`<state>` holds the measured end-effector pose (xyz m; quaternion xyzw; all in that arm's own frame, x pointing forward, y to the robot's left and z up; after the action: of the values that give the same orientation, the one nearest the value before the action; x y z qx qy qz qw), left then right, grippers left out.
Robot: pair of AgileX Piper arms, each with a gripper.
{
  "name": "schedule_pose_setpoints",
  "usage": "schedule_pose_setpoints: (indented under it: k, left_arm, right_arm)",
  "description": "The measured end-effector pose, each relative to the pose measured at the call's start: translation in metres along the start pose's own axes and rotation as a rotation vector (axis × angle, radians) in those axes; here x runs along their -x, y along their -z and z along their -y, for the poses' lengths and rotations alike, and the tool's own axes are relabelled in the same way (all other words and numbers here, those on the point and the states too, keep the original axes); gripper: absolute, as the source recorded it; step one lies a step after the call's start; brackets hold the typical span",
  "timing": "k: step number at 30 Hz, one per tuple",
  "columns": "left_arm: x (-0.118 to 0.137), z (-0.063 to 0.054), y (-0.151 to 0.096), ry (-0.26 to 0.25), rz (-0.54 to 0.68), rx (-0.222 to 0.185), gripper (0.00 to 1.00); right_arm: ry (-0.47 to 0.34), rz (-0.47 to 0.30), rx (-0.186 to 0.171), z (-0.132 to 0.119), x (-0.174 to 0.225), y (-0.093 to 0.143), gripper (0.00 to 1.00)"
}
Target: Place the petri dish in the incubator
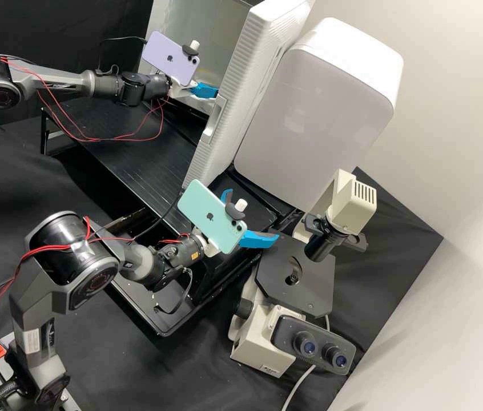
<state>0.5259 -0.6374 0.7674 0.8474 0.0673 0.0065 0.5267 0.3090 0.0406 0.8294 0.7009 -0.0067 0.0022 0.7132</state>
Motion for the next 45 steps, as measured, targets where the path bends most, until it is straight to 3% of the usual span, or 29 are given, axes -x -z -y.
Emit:
schedule_pose_setpoints:
  k: [7,26,27,45]
  left_arm:
    - [-0.006,0.009,0.005,0.004,-0.03,-0.013,0.0]
    - [-0.008,0.012,0.006,0.009,-0.035,-0.03,0.0]
    - [-0.008,0.013,0.006,0.01,-0.036,-0.03,1.0]
    - [-0.008,0.014,0.006,0.011,-0.037,-0.032,1.0]
  right_arm:
    - [0.0,0.0,0.0,0.0,0.0,0.0,1.0]
    - [0.0,0.0,0.0,0.0,0.0,0.0,1.0]
    - [0.0,0.0,0.0,0.0,0.0,0.0,1.0]
    - [0.0,0.0,0.0,0.0,0.0,0.0,1.0]
